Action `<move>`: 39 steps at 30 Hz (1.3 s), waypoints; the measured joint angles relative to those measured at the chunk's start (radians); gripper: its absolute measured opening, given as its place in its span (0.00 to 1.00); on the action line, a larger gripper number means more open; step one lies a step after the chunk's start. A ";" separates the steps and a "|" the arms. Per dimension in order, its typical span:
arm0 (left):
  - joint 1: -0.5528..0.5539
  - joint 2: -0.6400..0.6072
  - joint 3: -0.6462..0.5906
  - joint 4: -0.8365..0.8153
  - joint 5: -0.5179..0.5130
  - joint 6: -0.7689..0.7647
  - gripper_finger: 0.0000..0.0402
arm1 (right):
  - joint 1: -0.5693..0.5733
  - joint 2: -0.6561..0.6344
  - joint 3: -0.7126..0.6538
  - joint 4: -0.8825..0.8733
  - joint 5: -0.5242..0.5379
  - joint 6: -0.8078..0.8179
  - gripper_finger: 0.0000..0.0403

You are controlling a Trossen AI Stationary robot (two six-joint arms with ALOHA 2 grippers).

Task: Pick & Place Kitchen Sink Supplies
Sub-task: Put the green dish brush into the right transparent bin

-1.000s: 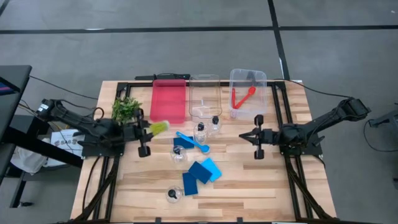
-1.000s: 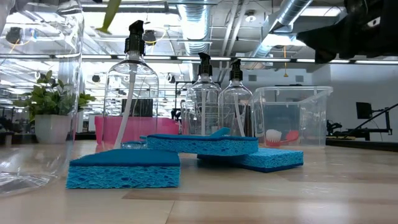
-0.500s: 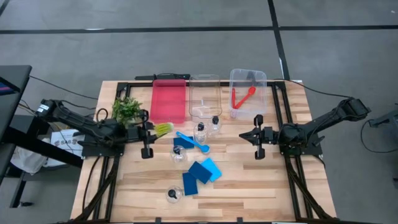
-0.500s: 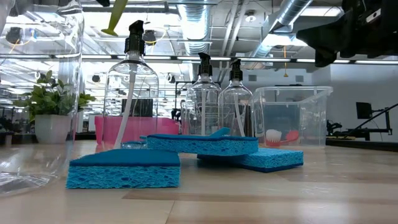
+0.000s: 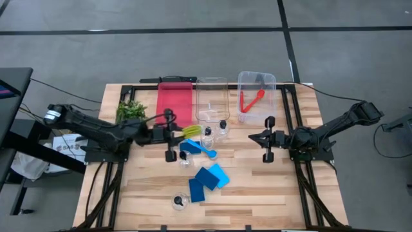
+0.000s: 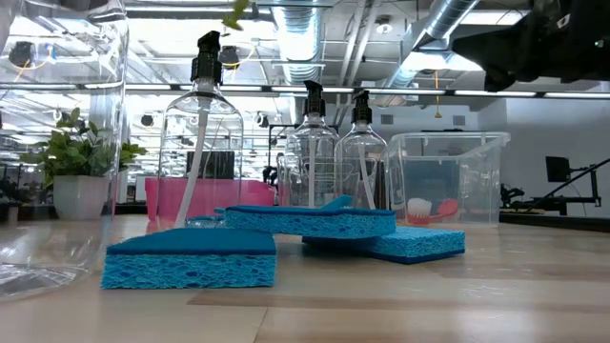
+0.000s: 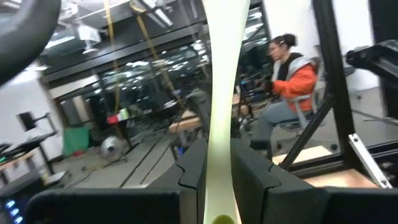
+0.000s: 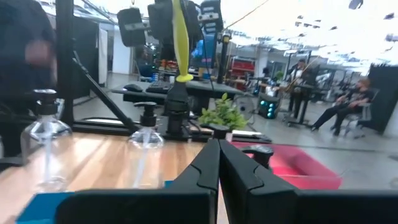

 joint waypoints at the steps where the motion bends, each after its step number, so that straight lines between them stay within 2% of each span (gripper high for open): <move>1: 0.014 0.028 0.025 0.001 0.017 -0.003 0.14 | 0.000 0.000 0.000 0.006 0.000 -0.021 0.00; 7: 0.101 0.235 0.157 0.007 0.168 -0.079 0.14 | 0.000 0.000 0.000 0.023 0.000 -0.072 0.00; 12: 0.127 0.368 0.225 0.051 0.216 -0.089 0.14 | 0.000 0.000 0.036 -0.003 -0.027 -0.072 0.00; 15: 0.133 0.416 0.237 0.083 0.233 -0.111 0.14 | 0.001 0.000 0.088 -0.089 -0.030 -0.048 0.02; 19: 0.132 0.437 0.237 0.102 0.236 -0.113 0.14 | 0.002 0.026 0.163 -0.194 -0.031 -0.027 0.13; 25: 0.128 0.461 0.237 0.097 0.236 -0.118 0.14 | 0.017 0.102 0.261 -0.215 -0.033 -0.035 0.36; 30: 0.128 0.476 0.237 0.094 0.236 -0.132 0.14 | 0.017 0.207 0.322 -0.216 -0.081 -0.035 0.51; 34: 0.128 0.476 0.237 0.099 0.236 -0.132 0.14 | 0.017 0.290 0.376 -0.204 -0.081 -0.043 0.57; 39: 0.128 0.476 0.237 0.097 0.236 -0.132 0.14 | 0.017 0.381 0.466 -0.197 -0.081 -0.111 0.58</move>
